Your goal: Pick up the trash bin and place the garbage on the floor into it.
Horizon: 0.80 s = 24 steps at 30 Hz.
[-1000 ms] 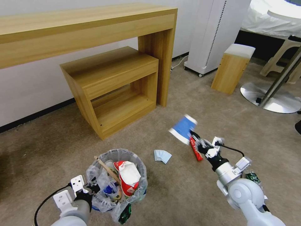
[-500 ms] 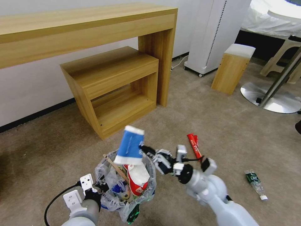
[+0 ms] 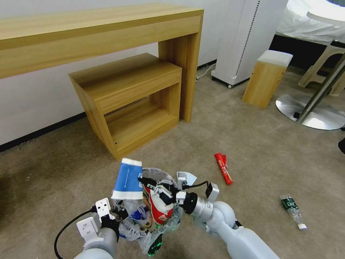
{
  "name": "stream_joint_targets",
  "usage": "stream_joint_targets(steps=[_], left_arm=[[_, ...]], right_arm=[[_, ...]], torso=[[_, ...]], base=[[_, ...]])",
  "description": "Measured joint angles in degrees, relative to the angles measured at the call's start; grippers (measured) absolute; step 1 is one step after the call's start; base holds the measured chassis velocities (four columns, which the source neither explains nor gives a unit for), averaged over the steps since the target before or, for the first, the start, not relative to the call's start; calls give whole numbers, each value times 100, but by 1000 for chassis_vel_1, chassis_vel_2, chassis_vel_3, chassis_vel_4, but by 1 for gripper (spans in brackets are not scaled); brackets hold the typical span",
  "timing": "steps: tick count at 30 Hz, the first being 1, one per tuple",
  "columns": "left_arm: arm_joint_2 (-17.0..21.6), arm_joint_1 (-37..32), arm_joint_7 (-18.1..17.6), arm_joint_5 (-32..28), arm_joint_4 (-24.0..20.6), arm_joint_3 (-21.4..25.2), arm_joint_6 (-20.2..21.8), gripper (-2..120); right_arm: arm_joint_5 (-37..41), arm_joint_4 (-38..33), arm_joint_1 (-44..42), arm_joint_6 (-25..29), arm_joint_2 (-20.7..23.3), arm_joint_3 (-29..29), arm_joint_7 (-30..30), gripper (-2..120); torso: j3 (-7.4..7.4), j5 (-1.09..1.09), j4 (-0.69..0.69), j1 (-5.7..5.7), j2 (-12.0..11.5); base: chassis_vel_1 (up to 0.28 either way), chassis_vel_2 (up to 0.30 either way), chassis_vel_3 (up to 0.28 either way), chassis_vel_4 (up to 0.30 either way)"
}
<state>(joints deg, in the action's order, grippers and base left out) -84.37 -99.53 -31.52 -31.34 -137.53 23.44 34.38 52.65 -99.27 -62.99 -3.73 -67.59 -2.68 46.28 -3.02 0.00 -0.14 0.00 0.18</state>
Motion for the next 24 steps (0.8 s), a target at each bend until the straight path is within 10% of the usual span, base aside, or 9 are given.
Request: stream_joint_targets(steps=[24], left_arm=[[204, 9, -5, -199, -57, 267, -10, 0]], right_arm=[[-291, -976, -747, 775, 398, 1483, -763, 81]], torso=[[0, 0, 0, 0, 0]], base=[[0, 0, 0, 0]])
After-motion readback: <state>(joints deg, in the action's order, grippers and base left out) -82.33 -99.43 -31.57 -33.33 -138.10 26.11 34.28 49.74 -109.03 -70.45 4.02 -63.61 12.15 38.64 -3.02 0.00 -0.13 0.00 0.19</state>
